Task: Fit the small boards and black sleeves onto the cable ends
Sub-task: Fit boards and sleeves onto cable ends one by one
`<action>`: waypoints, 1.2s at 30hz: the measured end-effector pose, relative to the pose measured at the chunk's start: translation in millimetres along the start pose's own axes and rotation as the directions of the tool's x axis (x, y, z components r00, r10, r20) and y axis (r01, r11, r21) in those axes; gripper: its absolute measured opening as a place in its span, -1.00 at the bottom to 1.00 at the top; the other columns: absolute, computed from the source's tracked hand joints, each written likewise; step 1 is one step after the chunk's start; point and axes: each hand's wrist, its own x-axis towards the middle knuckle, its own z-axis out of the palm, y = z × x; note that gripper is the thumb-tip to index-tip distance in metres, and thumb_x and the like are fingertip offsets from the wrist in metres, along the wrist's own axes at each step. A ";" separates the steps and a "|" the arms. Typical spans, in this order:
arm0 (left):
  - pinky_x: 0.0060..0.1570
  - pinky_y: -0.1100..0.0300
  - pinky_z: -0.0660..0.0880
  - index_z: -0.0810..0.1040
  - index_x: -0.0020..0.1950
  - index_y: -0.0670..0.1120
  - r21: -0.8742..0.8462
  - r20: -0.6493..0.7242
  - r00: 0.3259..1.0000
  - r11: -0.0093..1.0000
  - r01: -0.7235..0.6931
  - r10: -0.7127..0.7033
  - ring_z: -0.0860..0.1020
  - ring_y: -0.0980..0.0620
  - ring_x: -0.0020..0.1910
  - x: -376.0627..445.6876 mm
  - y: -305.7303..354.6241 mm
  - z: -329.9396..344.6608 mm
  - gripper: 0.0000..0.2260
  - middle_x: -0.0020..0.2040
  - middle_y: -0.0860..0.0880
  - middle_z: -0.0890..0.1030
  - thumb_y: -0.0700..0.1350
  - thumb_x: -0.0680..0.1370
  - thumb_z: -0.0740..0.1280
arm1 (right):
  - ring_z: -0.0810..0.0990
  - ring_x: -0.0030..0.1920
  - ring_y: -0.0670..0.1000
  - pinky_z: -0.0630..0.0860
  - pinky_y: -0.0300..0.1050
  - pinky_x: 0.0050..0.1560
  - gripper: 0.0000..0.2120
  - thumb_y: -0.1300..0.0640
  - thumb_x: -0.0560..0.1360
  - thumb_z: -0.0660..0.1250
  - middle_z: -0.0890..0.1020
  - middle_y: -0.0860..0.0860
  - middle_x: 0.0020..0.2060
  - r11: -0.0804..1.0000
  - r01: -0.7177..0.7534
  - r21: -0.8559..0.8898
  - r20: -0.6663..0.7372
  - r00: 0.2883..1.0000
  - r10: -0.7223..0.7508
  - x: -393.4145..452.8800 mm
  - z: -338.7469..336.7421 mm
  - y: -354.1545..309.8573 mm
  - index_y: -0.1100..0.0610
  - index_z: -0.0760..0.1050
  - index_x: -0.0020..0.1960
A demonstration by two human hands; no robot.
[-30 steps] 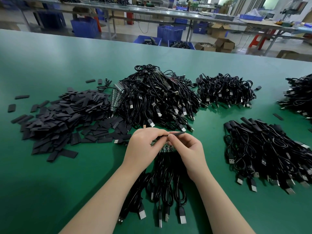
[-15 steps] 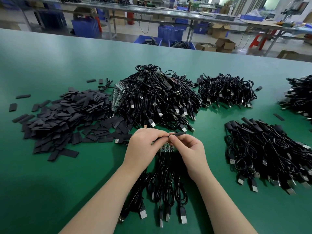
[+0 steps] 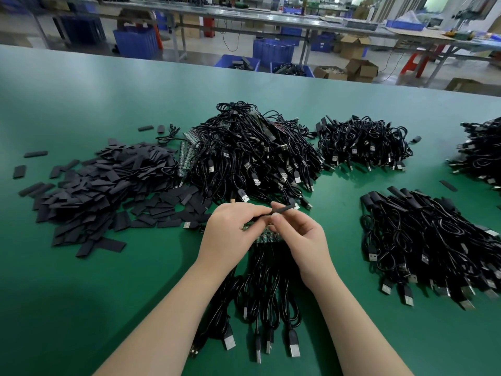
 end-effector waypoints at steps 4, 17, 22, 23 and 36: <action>0.11 0.37 0.39 0.72 -0.01 -0.02 0.003 -0.002 1.000 1.000 -0.020 0.020 0.58 0.22 -0.03 -0.1 -0.3 -0.7 -0.86 -0.10 0.13 0.70 -0.10 0.47 0.43 | 0.66 -0.17 -0.18 0.53 -0.36 -0.16 -0.89 0.21 0.54 0.40 0.74 -0.09 -0.06 0.999 0.028 0.023 -0.088 0.996 -0.026 1.5 -1.6 0.6 0.18 0.68 0.03; -0.02 0.03 0.55 0.73 -0.03 -0.07 -0.038 -0.046 0.998 0.999 -0.035 0.033 0.59 0.20 -0.06 -2.3 1.9 2.2 -0.86 -0.13 0.09 0.71 -0.11 0.44 0.46 | 0.64 -0.21 -0.13 0.53 -0.32 -0.15 -0.86 0.16 0.52 0.44 0.73 0.01 -0.17 1.000 0.015 -0.007 -0.088 0.996 -0.015 0.7 0.1 0.0 0.01 0.72 -0.17; -0.01 0.00 0.58 0.73 -0.03 -0.05 -0.069 -0.052 0.999 0.998 -0.006 0.002 0.60 0.22 -0.04 -2.4 2.5 2.8 -0.87 -0.11 0.15 0.69 -0.11 0.45 0.46 | 0.66 -0.21 -0.14 0.53 -0.36 -0.15 -0.85 0.23 0.52 0.43 0.73 -0.01 -0.23 0.999 0.040 0.006 -0.083 0.996 -0.039 -1.7 1.0 -3.3 0.05 0.71 -0.17; 0.00 0.01 0.58 0.73 -0.03 -0.04 -0.073 -0.054 0.999 0.997 -0.007 0.003 0.60 0.23 -0.04 -2.5 2.6 2.6 -0.87 -0.11 0.19 0.67 -0.11 0.45 0.46 | 0.67 -0.21 -0.15 0.53 -0.36 -0.15 -0.87 0.23 0.52 0.43 0.72 -0.02 -0.25 0.999 0.043 0.007 -0.081 0.996 -0.042 -2.4 1.0 -4.0 0.08 0.71 -0.15; 0.04 0.00 0.58 0.71 0.05 -0.01 -0.109 -0.020 0.998 0.992 0.063 -0.066 0.60 0.23 -0.01 -3.2 3.4 3.1 -0.79 -0.06 0.18 0.68 -0.03 0.44 0.45 | 0.65 -0.23 -0.17 0.50 -0.39 -0.20 -0.88 0.14 0.48 0.45 0.73 -0.03 -0.22 0.998 0.027 0.063 -0.111 0.994 -0.020 -0.9 0.8 -6.4 0.02 0.73 -0.20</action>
